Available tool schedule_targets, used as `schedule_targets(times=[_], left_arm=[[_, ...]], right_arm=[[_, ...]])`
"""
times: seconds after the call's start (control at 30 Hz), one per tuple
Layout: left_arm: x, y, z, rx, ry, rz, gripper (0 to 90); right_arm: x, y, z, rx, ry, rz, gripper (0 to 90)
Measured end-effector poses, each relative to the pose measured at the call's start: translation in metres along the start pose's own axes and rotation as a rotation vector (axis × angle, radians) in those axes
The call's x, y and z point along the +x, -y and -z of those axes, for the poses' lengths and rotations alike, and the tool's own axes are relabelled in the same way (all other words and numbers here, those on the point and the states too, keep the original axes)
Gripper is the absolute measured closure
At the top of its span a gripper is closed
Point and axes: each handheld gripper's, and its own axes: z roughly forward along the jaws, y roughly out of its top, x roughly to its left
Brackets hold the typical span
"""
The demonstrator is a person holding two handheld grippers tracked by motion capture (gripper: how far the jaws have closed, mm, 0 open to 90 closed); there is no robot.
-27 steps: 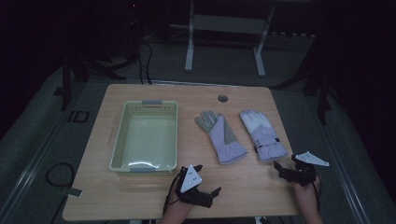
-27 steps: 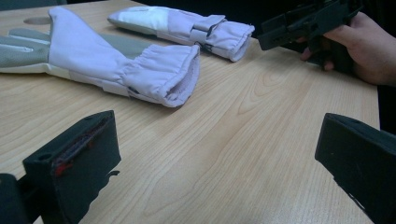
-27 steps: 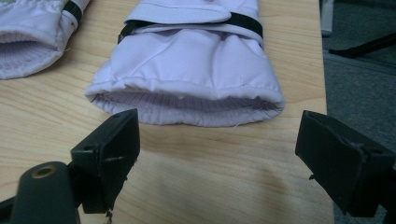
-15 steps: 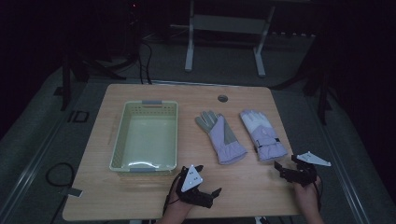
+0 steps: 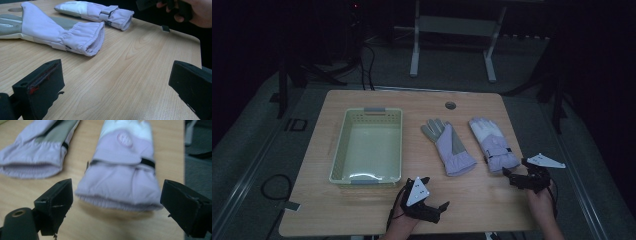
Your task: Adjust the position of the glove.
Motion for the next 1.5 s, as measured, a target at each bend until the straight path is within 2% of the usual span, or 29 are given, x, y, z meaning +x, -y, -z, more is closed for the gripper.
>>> schedule_targets(times=[0.03,0.07,0.13,0.23,0.27,0.3,0.33,0.4,0.5,0.63,0.67,0.87,1.0,1.2,1.3,1.5], left_arm=[[0.000,0.000,0.000,0.000,0.000,-0.001,0.1],[0.000,0.000,0.000,0.000,0.000,-0.001,0.1],[0.000,0.000,0.000,0.003,0.006,0.001,0.1],[-0.001,0.000,0.000,0.001,0.003,-0.004,0.1],[-0.001,0.000,0.000,0.001,0.002,-0.005,0.1],[-0.001,0.000,0.000,0.000,0.003,-0.005,0.1],[-0.001,0.000,0.000,0.001,0.004,-0.005,0.1],[0.000,0.000,0.000,0.002,0.007,-0.001,0.1],[0.000,0.000,0.000,0.003,0.007,0.000,0.1],[-0.001,0.000,0.000,0.001,0.003,-0.006,0.0],[-0.001,0.000,0.000,0.000,0.004,-0.005,0.1],[-0.001,0.000,0.000,0.000,0.005,-0.001,0.1],[-0.002,0.000,0.000,0.002,0.001,-0.016,0.1],[-0.002,0.000,0.000,0.002,0.007,-0.013,0.1],[-0.002,0.000,0.000,0.003,0.003,-0.015,0.1],[-0.002,0.000,0.000,0.003,0.006,-0.014,0.1]], right_arm=[[0.000,-0.004,0.000,0.025,-0.017,-0.008,14.9],[0.000,-0.007,0.000,0.023,-0.032,-0.013,16.1],[0.001,-0.013,0.001,0.018,-0.024,-0.013,16.2],[0.002,-0.022,0.001,0.010,-0.048,-0.027,14.5],[0.003,-0.026,0.001,0.009,-0.038,-0.029,13.7],[0.005,-0.029,0.000,0.006,-0.001,-0.035,13.9],[0.006,-0.033,0.000,0.011,-0.004,-0.035,12.9],[0.007,-0.038,0.000,-0.010,-0.048,-0.047,12.4],[0.011,-0.046,-0.001,-0.028,-0.070,-0.032,13.0],[0.017,-0.056,-0.004,-0.026,-0.085,-0.013,14.5],[0.019,-0.058,-0.006,-0.028,-0.075,-0.009,15.9],[0.031,-0.070,-0.014,-0.019,-0.118,0.016,16.8],[0.039,-0.077,-0.022,-0.011,-0.144,0.034,18.5],[0.051,-0.085,-0.037,0.006,-0.177,0.046,20.5],[0.059,-0.086,-0.047,0.021,-0.191,0.072,23.3],[0.072,-0.085,-0.068,0.051,-0.230,0.100,33.1]])
